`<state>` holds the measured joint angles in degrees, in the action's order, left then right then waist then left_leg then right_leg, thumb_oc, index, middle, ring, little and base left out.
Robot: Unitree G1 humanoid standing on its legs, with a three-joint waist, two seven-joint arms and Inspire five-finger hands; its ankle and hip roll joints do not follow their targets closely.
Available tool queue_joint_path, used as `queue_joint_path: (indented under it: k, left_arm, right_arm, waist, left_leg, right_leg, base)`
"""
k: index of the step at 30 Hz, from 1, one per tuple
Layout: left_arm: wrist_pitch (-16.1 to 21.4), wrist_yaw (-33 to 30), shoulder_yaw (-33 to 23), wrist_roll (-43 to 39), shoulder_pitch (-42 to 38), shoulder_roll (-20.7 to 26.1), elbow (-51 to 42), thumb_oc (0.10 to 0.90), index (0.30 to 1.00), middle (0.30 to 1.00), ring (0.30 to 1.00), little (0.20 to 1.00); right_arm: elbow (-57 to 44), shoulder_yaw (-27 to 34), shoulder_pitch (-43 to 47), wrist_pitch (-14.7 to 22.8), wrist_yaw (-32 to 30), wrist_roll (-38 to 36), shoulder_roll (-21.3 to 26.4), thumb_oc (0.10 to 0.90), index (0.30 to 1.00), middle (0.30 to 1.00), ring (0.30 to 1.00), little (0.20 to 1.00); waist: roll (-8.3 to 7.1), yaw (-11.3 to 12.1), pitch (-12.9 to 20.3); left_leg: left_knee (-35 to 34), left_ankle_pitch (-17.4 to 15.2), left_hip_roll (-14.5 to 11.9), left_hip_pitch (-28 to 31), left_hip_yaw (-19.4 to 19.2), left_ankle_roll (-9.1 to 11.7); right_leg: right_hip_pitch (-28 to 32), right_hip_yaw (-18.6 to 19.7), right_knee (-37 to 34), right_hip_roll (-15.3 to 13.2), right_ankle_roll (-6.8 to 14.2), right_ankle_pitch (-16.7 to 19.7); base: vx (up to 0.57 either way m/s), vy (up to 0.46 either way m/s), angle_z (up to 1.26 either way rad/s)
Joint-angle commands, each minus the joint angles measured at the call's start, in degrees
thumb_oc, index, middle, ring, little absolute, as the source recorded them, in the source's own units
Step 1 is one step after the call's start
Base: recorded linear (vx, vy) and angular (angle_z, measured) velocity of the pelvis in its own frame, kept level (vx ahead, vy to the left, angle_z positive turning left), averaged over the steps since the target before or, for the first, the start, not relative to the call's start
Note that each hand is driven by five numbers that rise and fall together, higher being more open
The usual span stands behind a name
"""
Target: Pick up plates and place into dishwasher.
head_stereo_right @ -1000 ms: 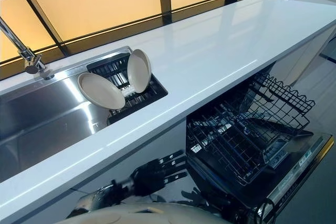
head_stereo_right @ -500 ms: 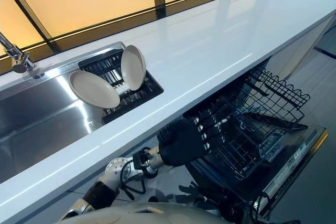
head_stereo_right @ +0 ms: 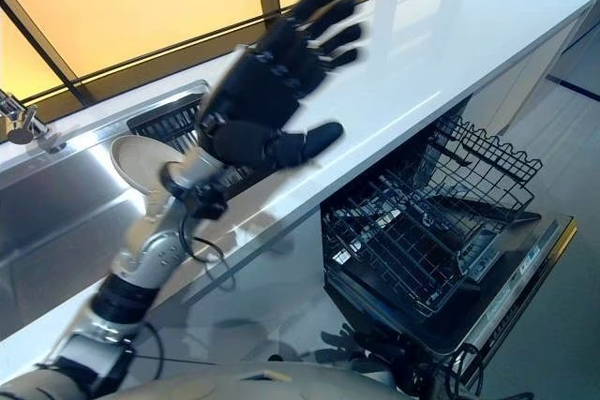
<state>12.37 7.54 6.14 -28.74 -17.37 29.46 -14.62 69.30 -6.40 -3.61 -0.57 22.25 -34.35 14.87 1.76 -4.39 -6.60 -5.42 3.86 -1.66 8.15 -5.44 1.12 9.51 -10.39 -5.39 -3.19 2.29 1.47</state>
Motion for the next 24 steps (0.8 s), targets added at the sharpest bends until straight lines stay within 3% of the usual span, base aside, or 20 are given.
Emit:
queue_joint_path:
  k: [1, 6, 13, 24]
  left_arm:
    - [10.3, -11.6, -12.2, 17.8, -4.7, 3.8, -3.2, 0.8, 0.9, 0.9, 0.9, 0.9]
    - [6.5, -20.8, -16.9, 36.2, -2.3, 12.1, 0.6, 0.8, 0.9, 0.9, 0.9, 0.9]
    - [4.5, -27.3, -20.3, 47.8, 1.4, 22.1, 7.9, 0.8, 0.9, 0.9, 0.9, 0.9]
    - [-1.1, -20.2, -19.0, 62.7, 4.2, 36.2, 19.1, 0.8, 0.9, 0.9, 0.9, 0.9]
  right_arm:
    - [2.8, -0.1, -1.2, -0.6, 4.1, -1.1, -5.0, 0.8, 0.9, 0.9, 0.9, 0.9]
    - [3.2, 0.5, -1.0, -0.8, 3.7, -1.2, -4.6, 0.8, 0.9, 0.9, 0.9, 0.9]
    - [3.0, 1.1, -0.3, -1.9, 3.4, -0.4, -3.3, 0.8, 0.9, 0.9, 0.9, 0.9]
    - [3.2, 2.7, 0.6, -3.5, 4.1, 1.2, -0.7, 0.8, 0.9, 0.9, 0.9, 0.9]
  waist:
    - [-0.72, 3.1, 2.2]
    - [-0.22, 3.9, 2.3]
    - [0.98, 4.8, 2.2]
    - [2.95, 4.7, 2.2]
  left_leg:
    - [0.4, -7.6, 5.2, 2.6, -2.0, -3.5]
    - [0.4, -7.3, 5.4, 2.6, -1.3, -3.4]
    - [0.4, -7.0, 5.5, 2.7, -0.9, -3.1]
    - [0.4, -6.7, 5.6, 2.7, -1.3, -2.7]
  right_leg:
    - [0.5, 0.1, 0.4, 2.5, 0.7, -1.3]
    - [0.9, -0.7, 0.4, 2.4, 0.4, -1.6]
    - [1.3, -1.7, 0.4, 2.1, 0.4, -1.9]
    - [1.4, -2.6, 0.4, 1.5, 1.2, -1.7]
  base:
    - [0.02, -0.006, 0.1]
    - [0.02, 0.008, 0.21]
    - [0.0, 0.014, 0.08]
    - [0.0, 0.0, 0.0]
